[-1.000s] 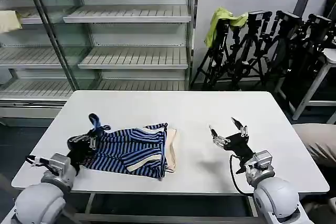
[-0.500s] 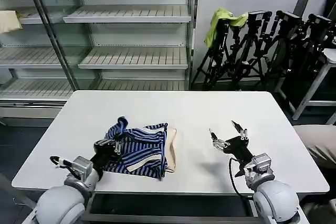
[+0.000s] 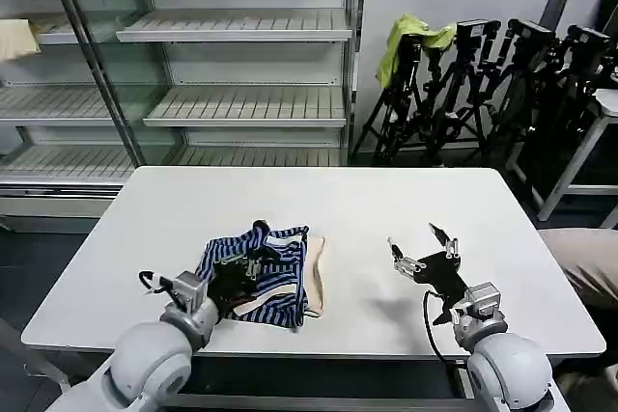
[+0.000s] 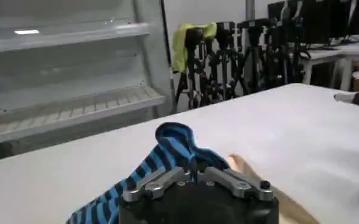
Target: Fold and organize the clothes.
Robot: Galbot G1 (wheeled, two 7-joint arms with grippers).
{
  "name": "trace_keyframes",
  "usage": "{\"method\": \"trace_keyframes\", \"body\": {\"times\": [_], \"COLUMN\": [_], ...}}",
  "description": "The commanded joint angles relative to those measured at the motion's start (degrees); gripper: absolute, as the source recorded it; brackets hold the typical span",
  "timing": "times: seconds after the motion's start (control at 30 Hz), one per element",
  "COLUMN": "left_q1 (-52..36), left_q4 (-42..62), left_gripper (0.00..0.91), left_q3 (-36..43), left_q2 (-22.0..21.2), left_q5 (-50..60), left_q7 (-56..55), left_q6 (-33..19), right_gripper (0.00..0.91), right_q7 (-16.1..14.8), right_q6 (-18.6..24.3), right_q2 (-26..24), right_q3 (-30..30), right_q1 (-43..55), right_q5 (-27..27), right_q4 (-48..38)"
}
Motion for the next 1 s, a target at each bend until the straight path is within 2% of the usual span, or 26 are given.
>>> {"method": "trace_keyframes", "body": {"times": [0.03, 0.37, 0.63, 1.0], "left_q1": [-10.34, -13.02, -12.37, -11.5], "left_q4": [4.57, 7.31, 8.45, 7.61], "left_gripper": [0.01, 0.01, 0.01, 0.01], "left_q3": [6.2, 10.98, 11.33, 11.18], "left_q2": [-0.42, -2.15, -3.68, -3.23], "left_q5": [-5.18, -6.94, -6.33, -6.04], "left_q7": [-1.83, -1.5, -1.49, -0.9], "left_q6": [0.82, 0.78, 0.8, 0.81], "right_gripper": [0.907, 0.907, 0.907, 0.907], "right_q7": [0.0, -0.12, -0.3, -0.32], "right_q6": [-0.05, -0.05, 0.14, 0.14], "right_q2": [0.09, -0.39, -0.43, -0.35], "right_q3": [0.14, 0.56, 1.08, 1.25], "right_q1": [0.18, 0.28, -0.21, -0.37], "right_q5": [-0.06, 0.3, 0.27, 0.32], "right_q4": [-0.27, -0.57, -0.39, -0.14]}}
